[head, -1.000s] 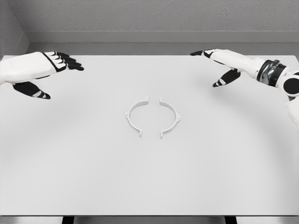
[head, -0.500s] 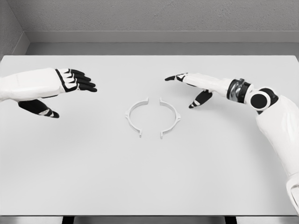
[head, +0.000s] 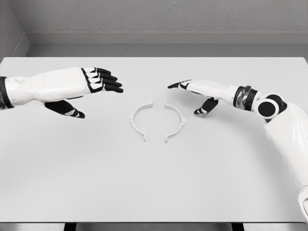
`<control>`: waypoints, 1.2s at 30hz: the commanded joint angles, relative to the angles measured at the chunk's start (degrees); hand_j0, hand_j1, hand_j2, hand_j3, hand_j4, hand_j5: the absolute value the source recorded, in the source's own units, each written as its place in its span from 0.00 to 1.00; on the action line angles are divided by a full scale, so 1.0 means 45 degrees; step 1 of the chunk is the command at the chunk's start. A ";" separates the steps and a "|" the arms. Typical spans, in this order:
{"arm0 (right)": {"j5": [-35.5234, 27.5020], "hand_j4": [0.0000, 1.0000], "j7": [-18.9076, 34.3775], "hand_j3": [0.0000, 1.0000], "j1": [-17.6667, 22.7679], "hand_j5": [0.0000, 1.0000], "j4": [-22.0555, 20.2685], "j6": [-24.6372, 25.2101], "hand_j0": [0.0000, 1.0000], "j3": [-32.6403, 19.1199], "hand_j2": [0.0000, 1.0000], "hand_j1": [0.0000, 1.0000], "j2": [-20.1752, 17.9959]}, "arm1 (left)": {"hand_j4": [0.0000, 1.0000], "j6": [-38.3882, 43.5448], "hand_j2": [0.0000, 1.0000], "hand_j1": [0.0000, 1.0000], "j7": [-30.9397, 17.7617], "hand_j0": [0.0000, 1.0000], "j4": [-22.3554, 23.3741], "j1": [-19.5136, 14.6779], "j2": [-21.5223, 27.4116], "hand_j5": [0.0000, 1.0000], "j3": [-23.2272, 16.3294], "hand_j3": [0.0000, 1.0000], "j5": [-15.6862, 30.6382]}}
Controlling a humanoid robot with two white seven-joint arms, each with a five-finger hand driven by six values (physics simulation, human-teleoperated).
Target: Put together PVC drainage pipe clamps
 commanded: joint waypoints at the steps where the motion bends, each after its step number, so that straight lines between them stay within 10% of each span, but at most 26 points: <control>1: -0.0135 1.00 0.0000 1.00 0.0000 1.00 -0.0561 0.0027 1.00 -0.0282 1.00 1.00 -0.0281 | 1.00 0.0035 1.00 1.00 0.0021 1.00 0.0058 -0.0039 -0.0354 1.00 -0.0123 1.00 -0.0127; 15: -0.0115 1.00 0.0000 1.00 0.1328 1.00 -0.3140 0.0027 1.00 -0.0634 1.00 1.00 -0.1023 | 1.00 0.0035 1.00 1.00 -0.0252 1.00 0.0351 -0.0079 -0.0413 1.00 -0.0319 1.00 -0.0186; 36: 0.0021 1.00 0.0000 1.00 0.1816 1.00 -0.3179 0.0027 1.00 -0.0536 1.00 1.00 -0.0300 | 1.00 0.0035 1.00 1.00 -0.0291 1.00 0.0488 -0.0079 -0.0764 1.00 -0.0319 1.00 -0.0459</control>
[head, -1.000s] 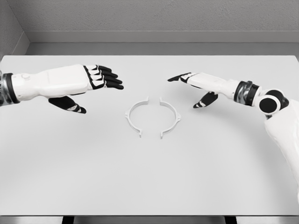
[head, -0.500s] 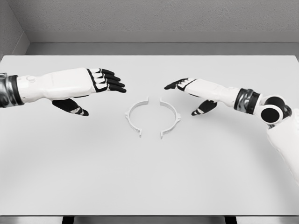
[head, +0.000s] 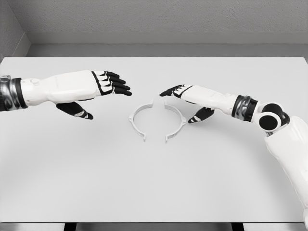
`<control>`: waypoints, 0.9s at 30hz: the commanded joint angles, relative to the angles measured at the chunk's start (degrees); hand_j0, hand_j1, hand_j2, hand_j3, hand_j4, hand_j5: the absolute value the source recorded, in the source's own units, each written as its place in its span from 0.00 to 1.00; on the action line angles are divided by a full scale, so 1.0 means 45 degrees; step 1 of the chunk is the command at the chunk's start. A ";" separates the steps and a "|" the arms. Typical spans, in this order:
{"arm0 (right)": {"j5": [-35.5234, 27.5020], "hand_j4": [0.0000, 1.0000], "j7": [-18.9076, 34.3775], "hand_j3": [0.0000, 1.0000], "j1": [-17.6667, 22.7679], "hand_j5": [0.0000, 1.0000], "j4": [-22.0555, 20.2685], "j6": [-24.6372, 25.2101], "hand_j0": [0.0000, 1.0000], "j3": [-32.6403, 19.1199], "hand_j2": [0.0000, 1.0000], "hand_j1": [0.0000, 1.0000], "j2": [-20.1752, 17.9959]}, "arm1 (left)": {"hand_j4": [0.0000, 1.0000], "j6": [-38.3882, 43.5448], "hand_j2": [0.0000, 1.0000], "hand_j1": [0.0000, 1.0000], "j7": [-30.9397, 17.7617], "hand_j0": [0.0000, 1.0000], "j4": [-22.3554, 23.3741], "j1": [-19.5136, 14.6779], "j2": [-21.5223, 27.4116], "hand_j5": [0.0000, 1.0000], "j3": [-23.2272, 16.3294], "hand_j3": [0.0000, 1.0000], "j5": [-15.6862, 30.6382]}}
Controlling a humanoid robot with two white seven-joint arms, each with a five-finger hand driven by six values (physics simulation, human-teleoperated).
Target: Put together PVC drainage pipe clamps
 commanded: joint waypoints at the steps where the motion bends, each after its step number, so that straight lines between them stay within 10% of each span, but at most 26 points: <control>1: -0.0072 1.00 -0.0006 1.00 0.0000 1.00 0.0073 0.0035 1.00 -0.0033 1.00 1.00 0.0020 | 1.00 0.0036 1.00 1.00 0.0006 1.00 0.0004 0.0000 -0.0019 1.00 0.0005 1.00 0.0086; 27: 0.0514 1.00 -0.0006 1.00 0.0059 1.00 0.0405 0.0035 1.00 -0.0072 1.00 1.00 0.0938 | 1.00 0.0036 1.00 1.00 0.0006 1.00 0.0004 0.0019 -0.0273 1.00 0.0005 1.00 -0.0070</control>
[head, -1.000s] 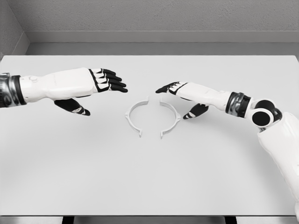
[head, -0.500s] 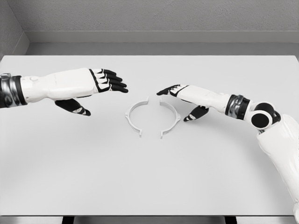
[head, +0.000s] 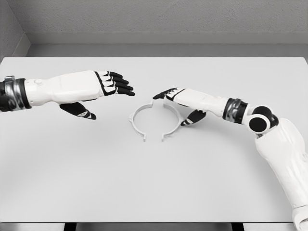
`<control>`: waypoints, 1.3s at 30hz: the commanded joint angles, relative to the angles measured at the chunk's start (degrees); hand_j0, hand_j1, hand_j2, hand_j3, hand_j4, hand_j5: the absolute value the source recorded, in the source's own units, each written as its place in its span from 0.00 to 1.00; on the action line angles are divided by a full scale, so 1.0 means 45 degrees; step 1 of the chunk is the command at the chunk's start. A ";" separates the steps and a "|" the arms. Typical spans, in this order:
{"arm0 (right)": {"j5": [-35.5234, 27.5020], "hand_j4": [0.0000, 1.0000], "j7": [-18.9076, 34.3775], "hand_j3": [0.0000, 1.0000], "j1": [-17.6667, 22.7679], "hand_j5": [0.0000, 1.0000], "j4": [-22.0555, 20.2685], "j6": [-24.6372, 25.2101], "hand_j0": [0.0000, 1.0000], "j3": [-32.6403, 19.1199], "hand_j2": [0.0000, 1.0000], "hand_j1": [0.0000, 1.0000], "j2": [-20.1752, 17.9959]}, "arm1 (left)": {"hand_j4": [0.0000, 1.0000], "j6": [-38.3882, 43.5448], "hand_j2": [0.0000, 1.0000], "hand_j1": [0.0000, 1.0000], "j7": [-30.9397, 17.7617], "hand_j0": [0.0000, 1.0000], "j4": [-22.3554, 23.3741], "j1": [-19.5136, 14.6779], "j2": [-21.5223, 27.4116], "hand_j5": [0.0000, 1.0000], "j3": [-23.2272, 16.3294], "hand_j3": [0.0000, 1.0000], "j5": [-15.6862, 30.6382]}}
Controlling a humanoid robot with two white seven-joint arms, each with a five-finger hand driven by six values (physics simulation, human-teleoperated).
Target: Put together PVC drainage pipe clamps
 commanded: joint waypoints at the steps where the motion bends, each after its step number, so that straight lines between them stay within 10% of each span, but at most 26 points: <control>1: 0.0005 1.00 -0.0006 1.00 0.0000 1.00 0.0007 0.0033 1.00 -0.0008 1.00 1.00 0.0115 | 1.00 0.0036 1.00 1.00 0.0007 1.00 0.0000 0.0000 -0.0022 1.00 -0.0014 1.00 0.0073; 13: -0.0053 1.00 -0.0006 1.00 0.0000 1.00 -0.0012 0.0033 1.00 -0.0613 1.00 1.00 -0.0823 | 1.00 0.0036 1.00 1.00 -0.0052 1.00 0.0098 0.0000 -0.0256 1.00 0.0005 1.00 0.0034; 39: 0.0416 1.00 -0.0006 1.00 -0.0723 1.00 0.1570 0.0033 1.00 -0.0281 1.00 1.00 0.0506 | 1.00 0.0036 1.00 1.00 -0.0130 1.00 0.0293 -0.0039 -0.0627 1.00 -0.0112 1.00 -0.0239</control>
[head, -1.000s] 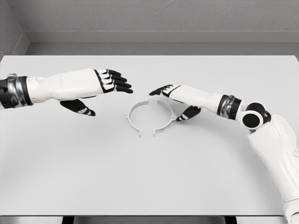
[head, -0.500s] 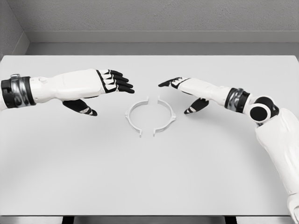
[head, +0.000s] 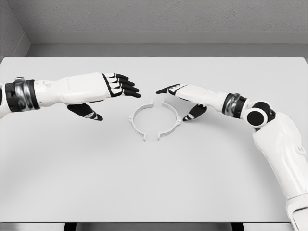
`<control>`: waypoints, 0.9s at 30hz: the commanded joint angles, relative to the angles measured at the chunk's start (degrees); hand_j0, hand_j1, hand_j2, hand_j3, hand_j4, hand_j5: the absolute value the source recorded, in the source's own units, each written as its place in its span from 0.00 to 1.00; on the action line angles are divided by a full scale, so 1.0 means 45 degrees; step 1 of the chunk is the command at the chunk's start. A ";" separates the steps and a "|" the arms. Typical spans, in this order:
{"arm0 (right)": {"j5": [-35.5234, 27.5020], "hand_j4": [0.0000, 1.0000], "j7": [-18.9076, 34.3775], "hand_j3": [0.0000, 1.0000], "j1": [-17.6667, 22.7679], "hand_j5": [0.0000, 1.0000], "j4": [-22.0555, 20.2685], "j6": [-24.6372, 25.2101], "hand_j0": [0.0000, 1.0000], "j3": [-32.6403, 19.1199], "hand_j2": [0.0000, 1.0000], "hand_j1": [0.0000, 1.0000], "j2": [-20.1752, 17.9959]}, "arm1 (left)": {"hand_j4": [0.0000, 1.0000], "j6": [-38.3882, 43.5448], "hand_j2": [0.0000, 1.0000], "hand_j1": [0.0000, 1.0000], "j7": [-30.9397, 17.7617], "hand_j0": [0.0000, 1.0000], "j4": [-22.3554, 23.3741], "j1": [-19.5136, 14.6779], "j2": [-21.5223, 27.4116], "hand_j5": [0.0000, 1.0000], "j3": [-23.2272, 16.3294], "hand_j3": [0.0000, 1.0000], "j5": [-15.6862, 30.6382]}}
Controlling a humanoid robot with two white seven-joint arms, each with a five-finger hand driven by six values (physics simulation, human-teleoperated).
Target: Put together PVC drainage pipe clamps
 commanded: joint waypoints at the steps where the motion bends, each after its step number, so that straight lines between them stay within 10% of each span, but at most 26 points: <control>1: -0.0091 1.00 -0.0005 1.00 0.0000 1.00 -0.0002 0.0035 1.00 0.0009 1.00 1.00 0.0031 | 1.00 0.0036 1.00 1.00 0.0002 1.00 0.0016 0.0000 -0.0002 1.00 -0.0001 1.00 0.0084; 27: -0.0091 1.00 -0.0005 1.00 -0.0039 1.00 -0.0120 0.0035 1.00 0.0361 1.00 1.00 0.0208 | 1.00 0.0036 1.00 1.00 -0.0003 1.00 0.0153 -0.0078 -0.0373 1.00 -0.0079 1.00 -0.0248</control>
